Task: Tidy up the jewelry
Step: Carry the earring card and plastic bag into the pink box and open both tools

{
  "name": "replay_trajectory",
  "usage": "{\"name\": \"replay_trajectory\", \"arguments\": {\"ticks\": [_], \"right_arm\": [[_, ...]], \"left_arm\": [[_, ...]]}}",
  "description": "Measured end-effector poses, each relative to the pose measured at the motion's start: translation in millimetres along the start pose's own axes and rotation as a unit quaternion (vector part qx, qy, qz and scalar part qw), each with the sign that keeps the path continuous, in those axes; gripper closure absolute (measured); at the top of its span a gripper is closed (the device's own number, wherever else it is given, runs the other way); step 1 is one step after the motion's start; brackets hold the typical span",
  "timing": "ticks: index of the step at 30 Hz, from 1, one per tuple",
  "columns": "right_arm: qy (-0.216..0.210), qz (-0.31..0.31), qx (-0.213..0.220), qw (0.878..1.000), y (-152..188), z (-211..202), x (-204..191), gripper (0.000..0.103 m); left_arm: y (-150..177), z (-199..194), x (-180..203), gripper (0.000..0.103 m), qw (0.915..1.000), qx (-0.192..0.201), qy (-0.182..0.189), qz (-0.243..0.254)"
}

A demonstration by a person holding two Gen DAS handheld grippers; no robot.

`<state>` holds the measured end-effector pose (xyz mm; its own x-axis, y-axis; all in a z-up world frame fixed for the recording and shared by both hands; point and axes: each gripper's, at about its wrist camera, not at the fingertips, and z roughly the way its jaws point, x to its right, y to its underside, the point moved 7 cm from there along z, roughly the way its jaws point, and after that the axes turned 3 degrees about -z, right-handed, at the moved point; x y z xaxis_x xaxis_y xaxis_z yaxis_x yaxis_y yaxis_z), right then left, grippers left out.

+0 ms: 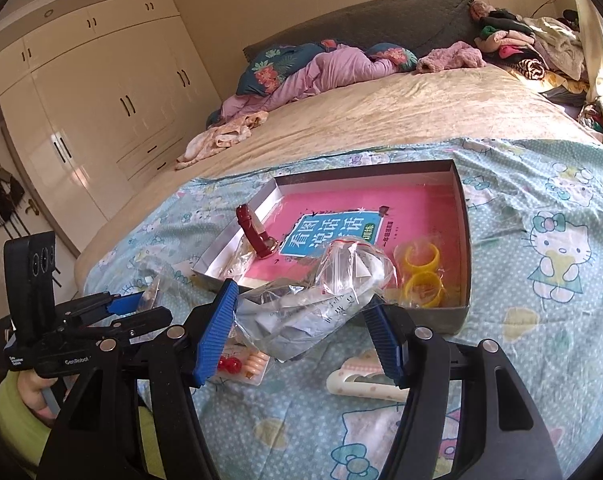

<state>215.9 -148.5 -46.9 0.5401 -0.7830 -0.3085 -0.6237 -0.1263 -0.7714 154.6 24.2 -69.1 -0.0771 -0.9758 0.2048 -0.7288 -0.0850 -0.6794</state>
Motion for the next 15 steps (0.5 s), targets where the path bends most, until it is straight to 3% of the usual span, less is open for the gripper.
{"name": "replay_trajectory", "arguments": {"ticks": [15], "right_arm": [[0.024, -0.019, 0.033, 0.999, -26.2, -14.8, 13.3, 0.042]], "left_arm": [[-39.8, 1.8, 1.5, 0.059, 0.9997, 0.024, 0.001, 0.000]]}}
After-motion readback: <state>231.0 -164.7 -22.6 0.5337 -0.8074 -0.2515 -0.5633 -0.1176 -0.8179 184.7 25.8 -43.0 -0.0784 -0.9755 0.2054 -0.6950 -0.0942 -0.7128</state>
